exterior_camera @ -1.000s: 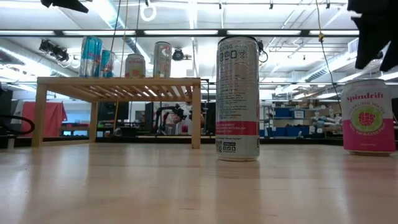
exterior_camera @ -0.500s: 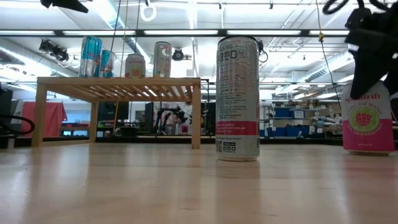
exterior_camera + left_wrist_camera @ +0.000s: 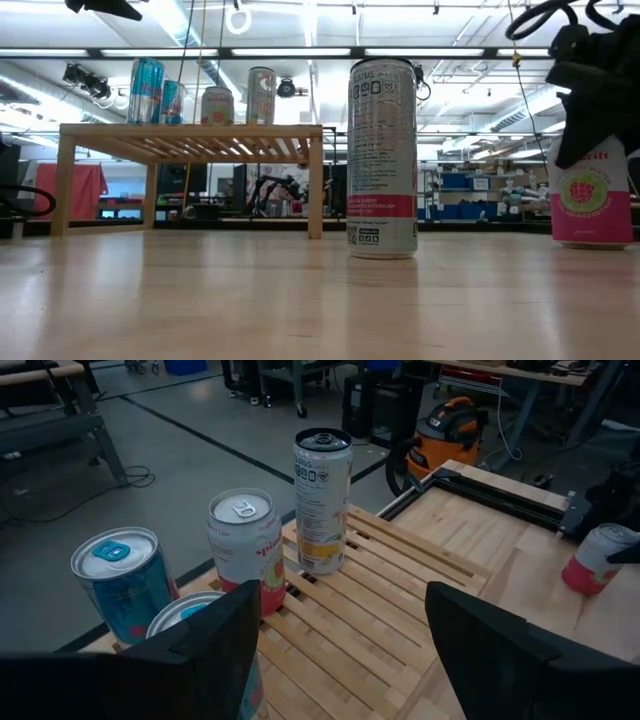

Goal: Place canned beverage on shelf
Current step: Put the pink and white soda can on the shelf aligned with the other pink and white soda can

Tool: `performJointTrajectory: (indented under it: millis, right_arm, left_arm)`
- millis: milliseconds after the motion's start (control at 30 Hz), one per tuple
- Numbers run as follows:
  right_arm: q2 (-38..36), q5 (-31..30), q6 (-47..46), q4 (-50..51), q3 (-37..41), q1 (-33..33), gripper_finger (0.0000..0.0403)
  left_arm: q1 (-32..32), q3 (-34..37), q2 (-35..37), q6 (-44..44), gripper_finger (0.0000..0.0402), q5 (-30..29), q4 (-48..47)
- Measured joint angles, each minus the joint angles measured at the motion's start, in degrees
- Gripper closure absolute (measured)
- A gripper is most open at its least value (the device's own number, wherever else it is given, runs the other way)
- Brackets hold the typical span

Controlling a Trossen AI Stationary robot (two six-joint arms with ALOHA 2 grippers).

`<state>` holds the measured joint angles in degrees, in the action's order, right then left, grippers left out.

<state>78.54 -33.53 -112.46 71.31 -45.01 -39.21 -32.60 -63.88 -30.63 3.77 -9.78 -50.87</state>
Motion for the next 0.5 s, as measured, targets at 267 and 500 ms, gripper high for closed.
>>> performJointTrajectory:
  millis: [267,500]
  right_arm:
    - [0.1,3.1,6.7,1.4,-6.5,0.9,0.0109]
    - [0.1,-1.0,19.0,2.2,-16.7,5.5,0.0109]
  left_arm:
    - [0.0,0.0,0.0,-1.8,0.0118,0.0,0.0]
    - [0.0,0.0,-0.1,-1.5,0.0118,0.0,0.0]
